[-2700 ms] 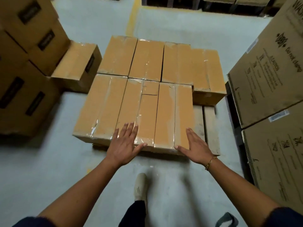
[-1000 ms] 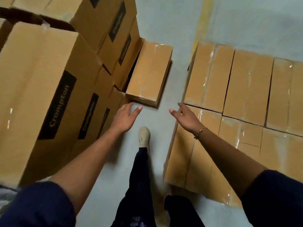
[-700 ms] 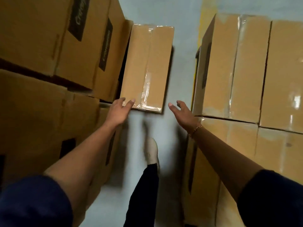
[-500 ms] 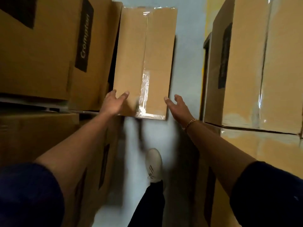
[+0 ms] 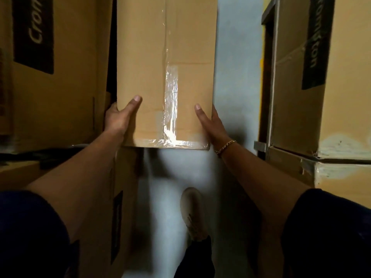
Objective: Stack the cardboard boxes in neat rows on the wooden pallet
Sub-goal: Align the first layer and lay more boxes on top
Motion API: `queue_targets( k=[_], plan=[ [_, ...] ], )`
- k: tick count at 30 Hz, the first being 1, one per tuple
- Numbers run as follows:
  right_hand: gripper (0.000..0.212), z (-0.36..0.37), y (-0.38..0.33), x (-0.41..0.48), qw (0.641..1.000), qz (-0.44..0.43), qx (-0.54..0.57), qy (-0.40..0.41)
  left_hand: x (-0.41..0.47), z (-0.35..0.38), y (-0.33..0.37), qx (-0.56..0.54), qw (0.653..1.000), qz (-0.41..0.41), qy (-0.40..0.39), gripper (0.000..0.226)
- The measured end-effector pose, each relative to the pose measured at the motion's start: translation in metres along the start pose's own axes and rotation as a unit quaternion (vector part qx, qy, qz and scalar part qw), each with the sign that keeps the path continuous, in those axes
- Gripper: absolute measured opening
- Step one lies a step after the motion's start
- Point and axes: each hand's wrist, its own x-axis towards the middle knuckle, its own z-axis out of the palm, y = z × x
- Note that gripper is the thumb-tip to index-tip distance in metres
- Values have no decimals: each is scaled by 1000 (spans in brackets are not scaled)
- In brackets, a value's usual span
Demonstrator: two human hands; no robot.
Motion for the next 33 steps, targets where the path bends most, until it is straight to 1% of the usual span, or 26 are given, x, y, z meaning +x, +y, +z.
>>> queue_targets(
  k=[1, 2, 4, 7, 8, 11, 14, 18, 22, 25, 27, 29, 33],
  plan=[
    [94, -1, 1, -2, 1000, -8, 12, 5, 0, 1, -5, 2, 1000, 12, -5, 56],
    [92, -5, -1, -6, 1000, -14, 18, 16, -4, 1, -8, 9, 1000, 21, -7, 52],
    [96, -16, -8, -18, 999, -22, 17, 37, -16, 2, -12, 8, 999, 35, -14, 51],
    [90, -42, -26, -47, 999, -27, -6, 46, -50, -2, -6, -6, 998, 45, -33, 47],
    [88, -52, -34, -60, 998, -22, -13, 49, -65, -4, -1, -10, 998, 48, -43, 46],
    [88, -78, -64, -106, 997, -12, -24, 68, -110, -14, 22, -36, 996, 61, -52, 53],
    [81, -100, -107, -172, 996, -25, -30, 84, -173, -36, 63, -26, 995, 83, -42, 48],
    [79, -128, -155, -274, 995, -66, -1, 81, -274, -78, 123, 3, 991, 134, -22, 50],
    [83, -171, -195, -396, 994, -97, 2, 56, -400, -122, 163, -4, 985, 170, -20, 46],
    [97, -216, -216, -495, 994, -101, -17, 49, -508, -148, 176, -5, 980, 197, -25, 49],
    [100, -248, -225, -560, 993, -109, -24, 44, -580, -157, 177, 9, 976, 216, -15, 50],
    [97, -282, -230, -621, 990, -126, -30, 46, -646, -159, 176, 19, 971, 238, -1, 56],
    [84, -348, -231, -724, 985, -153, -53, 60, -760, -153, 165, 36, 963, 267, 3, 64]
  ],
)
